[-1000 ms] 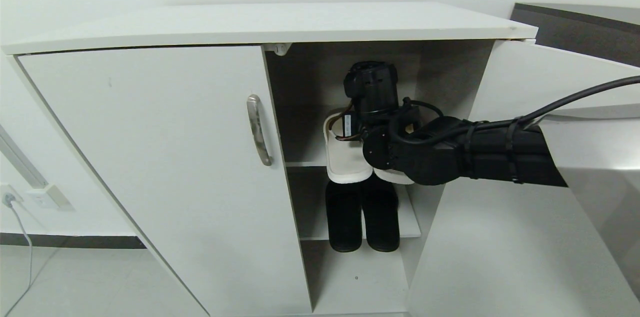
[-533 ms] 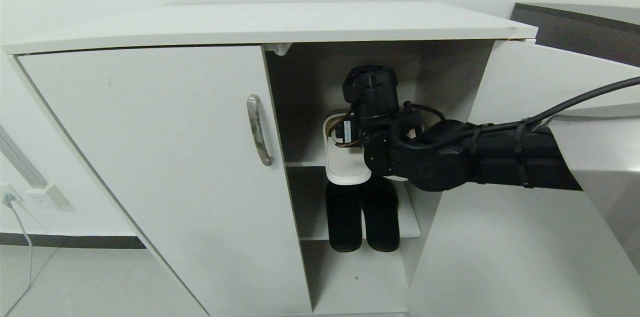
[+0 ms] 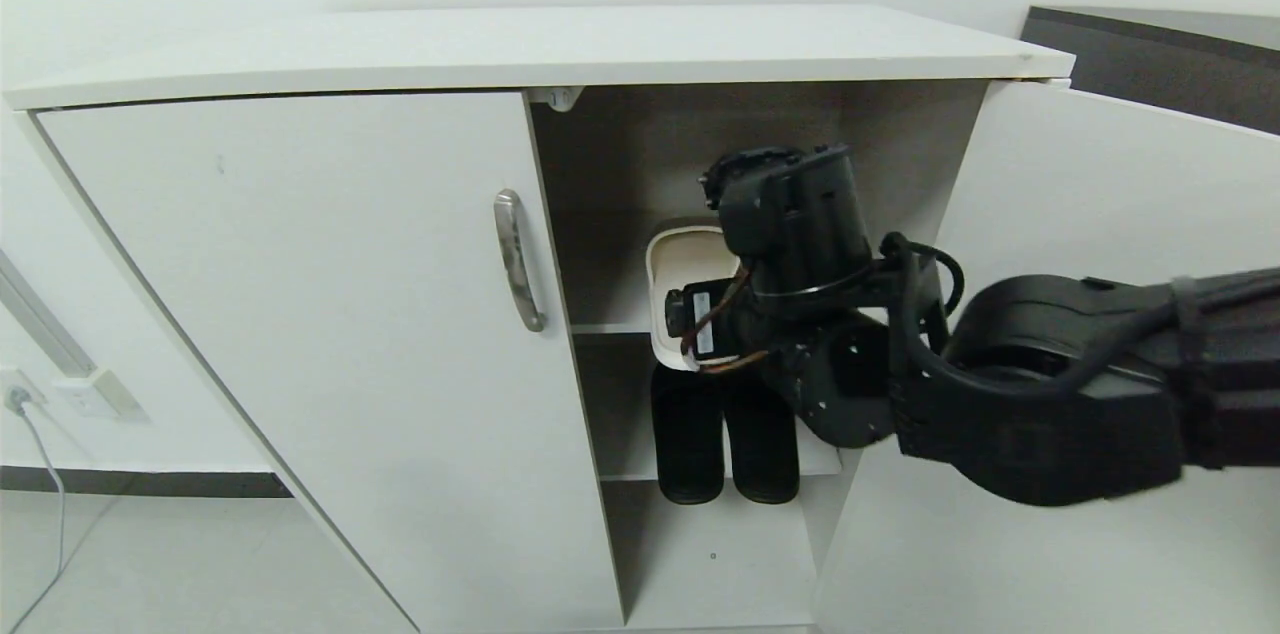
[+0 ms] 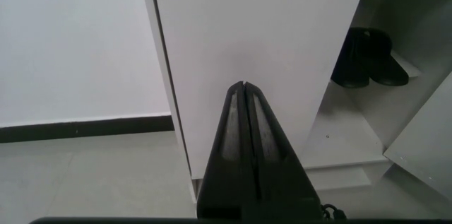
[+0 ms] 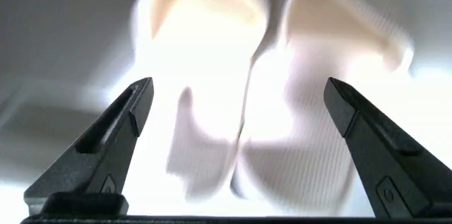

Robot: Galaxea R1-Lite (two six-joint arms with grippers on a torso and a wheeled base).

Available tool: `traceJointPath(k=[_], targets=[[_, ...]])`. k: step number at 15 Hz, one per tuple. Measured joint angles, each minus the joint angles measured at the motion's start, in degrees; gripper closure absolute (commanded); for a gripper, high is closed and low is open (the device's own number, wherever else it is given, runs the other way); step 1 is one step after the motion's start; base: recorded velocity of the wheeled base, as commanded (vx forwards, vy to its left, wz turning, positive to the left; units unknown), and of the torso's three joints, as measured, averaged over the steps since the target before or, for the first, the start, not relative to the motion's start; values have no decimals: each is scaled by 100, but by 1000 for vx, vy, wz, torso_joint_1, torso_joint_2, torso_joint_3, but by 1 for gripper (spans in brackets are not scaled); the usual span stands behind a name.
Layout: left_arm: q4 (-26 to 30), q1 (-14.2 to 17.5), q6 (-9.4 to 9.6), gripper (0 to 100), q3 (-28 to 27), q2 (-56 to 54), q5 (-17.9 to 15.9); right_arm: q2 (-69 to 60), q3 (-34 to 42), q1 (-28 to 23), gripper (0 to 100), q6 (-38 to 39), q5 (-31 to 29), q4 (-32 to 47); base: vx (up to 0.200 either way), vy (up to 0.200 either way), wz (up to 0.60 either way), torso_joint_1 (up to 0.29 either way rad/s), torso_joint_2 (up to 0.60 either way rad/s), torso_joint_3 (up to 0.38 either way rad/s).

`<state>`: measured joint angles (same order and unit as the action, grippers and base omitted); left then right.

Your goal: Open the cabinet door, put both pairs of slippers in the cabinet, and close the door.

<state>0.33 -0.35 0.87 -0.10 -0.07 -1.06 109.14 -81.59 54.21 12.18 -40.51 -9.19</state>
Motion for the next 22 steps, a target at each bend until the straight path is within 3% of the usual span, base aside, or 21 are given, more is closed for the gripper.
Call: traceJointPath(k=[2, 3, 9, 20, 22], targets=[[2, 0, 0, 100, 0, 0, 0, -496, 819, 257, 0, 189, 318, -350, 0, 0, 0, 0, 0, 0], [0, 0, 0, 100, 0, 0, 0, -666, 1125, 317, 100, 240, 417, -589, 0, 0, 0, 0, 0, 0], [0, 0, 0, 100, 0, 0, -6, -1176, 2198, 430, 100, 243, 747, -1429, 0, 0, 0, 0, 0, 0], [0, 2, 2, 100, 0, 0, -6, -1126, 2421, 560, 100, 169, 707, -1434, 0, 0, 0, 0, 0, 0], [-1, 0, 2, 100, 0, 0, -6, -1118, 2430, 568, 100, 163, 705, -1435, -200, 0, 0, 7, 5, 7]])
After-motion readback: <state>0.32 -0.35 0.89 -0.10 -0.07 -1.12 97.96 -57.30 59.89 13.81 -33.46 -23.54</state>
